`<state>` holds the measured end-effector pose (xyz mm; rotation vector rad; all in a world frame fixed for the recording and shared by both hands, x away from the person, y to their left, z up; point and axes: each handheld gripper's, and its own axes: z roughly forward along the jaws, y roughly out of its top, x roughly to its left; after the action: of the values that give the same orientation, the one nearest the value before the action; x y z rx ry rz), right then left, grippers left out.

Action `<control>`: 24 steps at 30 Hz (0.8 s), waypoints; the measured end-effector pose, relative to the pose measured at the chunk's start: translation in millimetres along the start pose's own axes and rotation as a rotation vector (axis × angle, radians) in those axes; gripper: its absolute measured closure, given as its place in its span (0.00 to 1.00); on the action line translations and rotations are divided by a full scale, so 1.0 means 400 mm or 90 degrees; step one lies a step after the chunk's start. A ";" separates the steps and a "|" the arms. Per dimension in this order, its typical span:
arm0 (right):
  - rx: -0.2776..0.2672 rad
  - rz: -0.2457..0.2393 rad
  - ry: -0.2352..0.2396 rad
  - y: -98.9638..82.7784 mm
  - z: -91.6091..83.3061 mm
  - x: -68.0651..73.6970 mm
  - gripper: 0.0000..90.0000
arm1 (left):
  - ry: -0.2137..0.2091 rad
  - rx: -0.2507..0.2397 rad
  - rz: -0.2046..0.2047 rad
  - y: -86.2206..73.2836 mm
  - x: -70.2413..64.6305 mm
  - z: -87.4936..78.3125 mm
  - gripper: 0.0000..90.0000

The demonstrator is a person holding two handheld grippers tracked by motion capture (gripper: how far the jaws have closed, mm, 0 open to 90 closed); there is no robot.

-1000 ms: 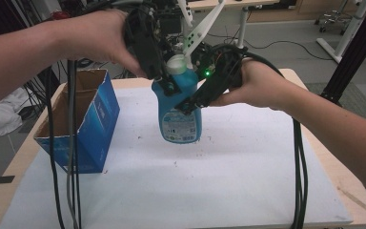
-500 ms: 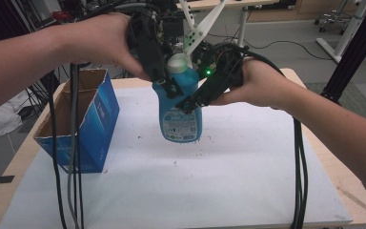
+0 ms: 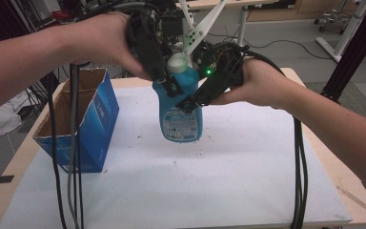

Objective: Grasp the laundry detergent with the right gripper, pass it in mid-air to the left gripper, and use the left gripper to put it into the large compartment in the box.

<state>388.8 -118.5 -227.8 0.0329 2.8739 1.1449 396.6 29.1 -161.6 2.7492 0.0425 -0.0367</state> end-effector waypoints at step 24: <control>0.020 0.020 -0.001 0.006 -0.004 0.011 0.53 | 0.014 0.009 0.003 0.002 -0.003 0.005 0.40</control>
<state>384.3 -117.7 -225.0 0.0804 2.9004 1.1051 395.6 27.5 -163.1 2.7640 0.0428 -0.0057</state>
